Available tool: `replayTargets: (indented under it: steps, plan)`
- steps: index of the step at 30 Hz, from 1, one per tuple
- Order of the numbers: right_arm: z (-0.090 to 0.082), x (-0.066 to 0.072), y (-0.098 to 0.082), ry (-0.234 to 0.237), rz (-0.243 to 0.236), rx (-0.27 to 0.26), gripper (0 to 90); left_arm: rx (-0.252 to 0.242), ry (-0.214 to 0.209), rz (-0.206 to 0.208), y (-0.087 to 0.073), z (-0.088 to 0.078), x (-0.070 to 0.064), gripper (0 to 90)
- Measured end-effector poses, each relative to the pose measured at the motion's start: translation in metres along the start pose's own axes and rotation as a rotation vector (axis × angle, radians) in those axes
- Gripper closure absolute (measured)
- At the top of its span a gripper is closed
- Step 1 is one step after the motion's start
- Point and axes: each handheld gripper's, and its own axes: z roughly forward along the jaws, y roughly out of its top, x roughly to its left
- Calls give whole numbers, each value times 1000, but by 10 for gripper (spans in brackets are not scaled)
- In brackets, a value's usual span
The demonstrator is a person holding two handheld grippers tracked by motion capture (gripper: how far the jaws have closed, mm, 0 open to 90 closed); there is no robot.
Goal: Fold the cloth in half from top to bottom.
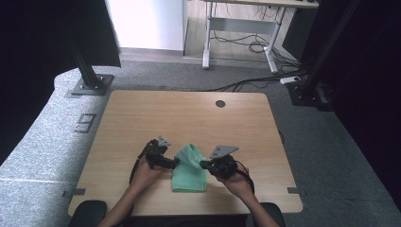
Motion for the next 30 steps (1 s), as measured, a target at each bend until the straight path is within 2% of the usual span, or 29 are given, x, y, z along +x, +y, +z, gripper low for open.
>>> replayTargets:
  steps: [5, 10, 15, 18, 21, 24, 28, 30]
  plan:
    - [8, 5, -17, 31, 42, 45, 858, -1, -1, -1, 0, 0, 0, 0]
    - [14, 11, -26, 39, 52, 89, 855, -1, 0, -1, 0, 0, 0, 0]
    - [21, 11, -35, 37, 58, 132, 844, -1, -3, 1, 0, 0, 0, 0]
    - [24, 10, -38, 39, 69, 141, 843, 4, -14, 2, 0, -1, 1, 0]
    - [25, 11, -39, 32, 69, 142, 843, 22, -42, -18, 2, -5, -1, 0]
    - [25, 12, -40, 23, 65, 144, 843, 20, -65, -7, 1, -12, -6, 9]
    - [25, 12, -39, 21, 65, 145, 842, 53, -41, 21, -3, -9, -9, 14]
    - [24, 13, -39, 18, 61, 145, 839, 44, -32, 23, -4, -8, -9, 3]
